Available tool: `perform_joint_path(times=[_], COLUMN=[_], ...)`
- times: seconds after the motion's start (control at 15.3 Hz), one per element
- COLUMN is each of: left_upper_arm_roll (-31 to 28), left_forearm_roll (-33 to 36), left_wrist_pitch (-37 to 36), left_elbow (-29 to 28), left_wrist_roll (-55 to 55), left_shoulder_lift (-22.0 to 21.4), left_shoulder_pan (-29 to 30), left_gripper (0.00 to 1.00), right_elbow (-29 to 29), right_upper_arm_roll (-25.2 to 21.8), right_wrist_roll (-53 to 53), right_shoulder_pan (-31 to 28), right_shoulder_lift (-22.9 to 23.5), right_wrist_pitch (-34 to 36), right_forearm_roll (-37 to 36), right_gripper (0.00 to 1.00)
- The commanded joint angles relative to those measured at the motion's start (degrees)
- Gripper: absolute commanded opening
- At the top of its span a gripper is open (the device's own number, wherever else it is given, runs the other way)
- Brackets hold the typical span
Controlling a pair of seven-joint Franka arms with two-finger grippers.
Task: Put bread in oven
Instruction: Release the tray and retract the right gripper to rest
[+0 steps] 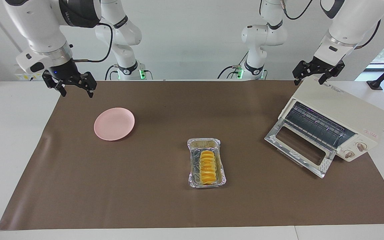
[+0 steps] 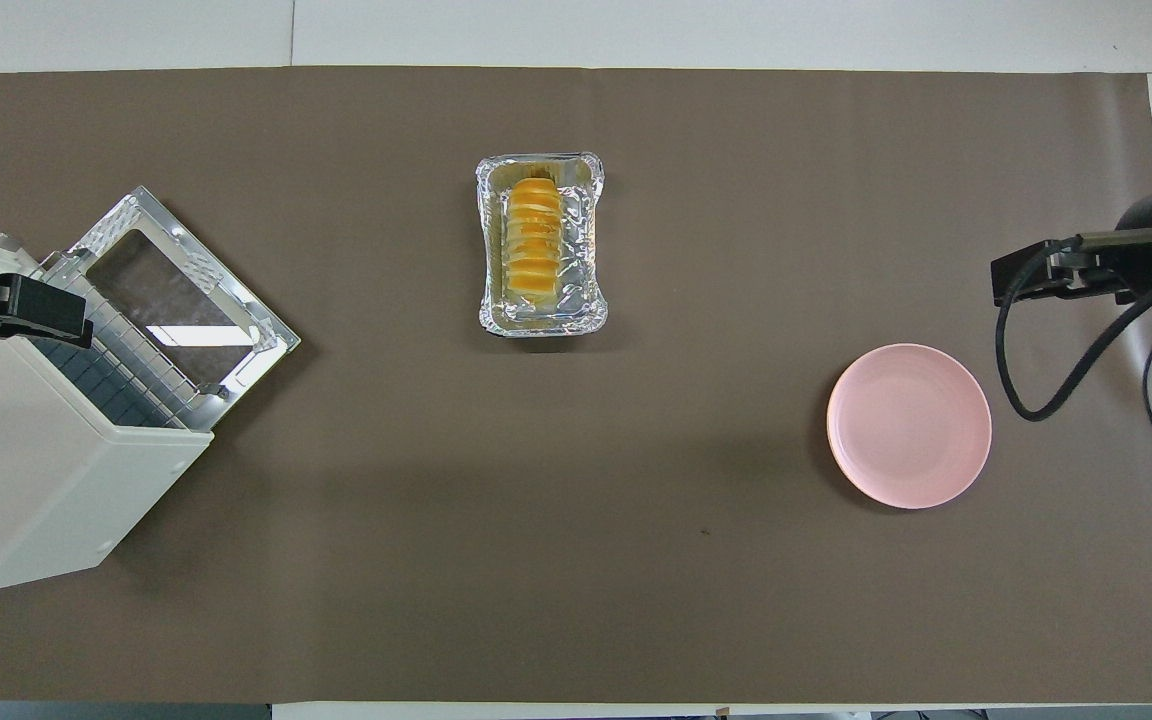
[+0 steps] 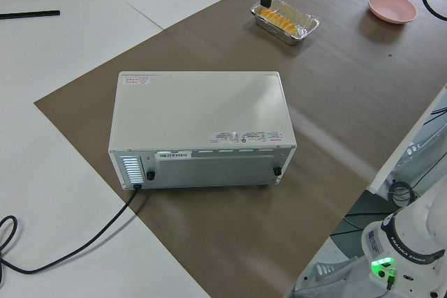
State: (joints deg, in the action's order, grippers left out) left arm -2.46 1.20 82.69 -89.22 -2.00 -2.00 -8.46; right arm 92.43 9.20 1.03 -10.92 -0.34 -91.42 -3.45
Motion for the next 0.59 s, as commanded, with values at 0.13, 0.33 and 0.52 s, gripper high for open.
perform_joint_path(times=[0.13,0.33,0.52], left_upper_arm_roll=[0.3,1.8,2.0], left_forearm_roll=[-3.5,-5.0,-5.4], left_wrist_pitch=[6.0,2.6,1.5], left_elbow=[-1.6,6.7,18.7], left_wrist_roll=[-7.0,-8.4,-16.3], left_shoulder_lift=[-0.5,8.3,19.7], left_shoulder_pan=[-2.3,-5.6,-10.9], left_gripper=[1.0,1.0,1.0], right_elbow=[0.7,1.1,0.7], right_upper_arm_roll=[0.7,0.8,1.1], right_wrist_roll=[-0.7,-0.9,-0.8], right_shoulder_pan=[-2.3,-4.2,-3.7], right_shoulder_lift=[-0.5,-0.5,-0.2], right_wrist_pitch=[-1.5,-3.4,-3.3], right_forearm_roll=[0.5,0.5,0.6], right_gripper=[1.0,1.0,1.0])
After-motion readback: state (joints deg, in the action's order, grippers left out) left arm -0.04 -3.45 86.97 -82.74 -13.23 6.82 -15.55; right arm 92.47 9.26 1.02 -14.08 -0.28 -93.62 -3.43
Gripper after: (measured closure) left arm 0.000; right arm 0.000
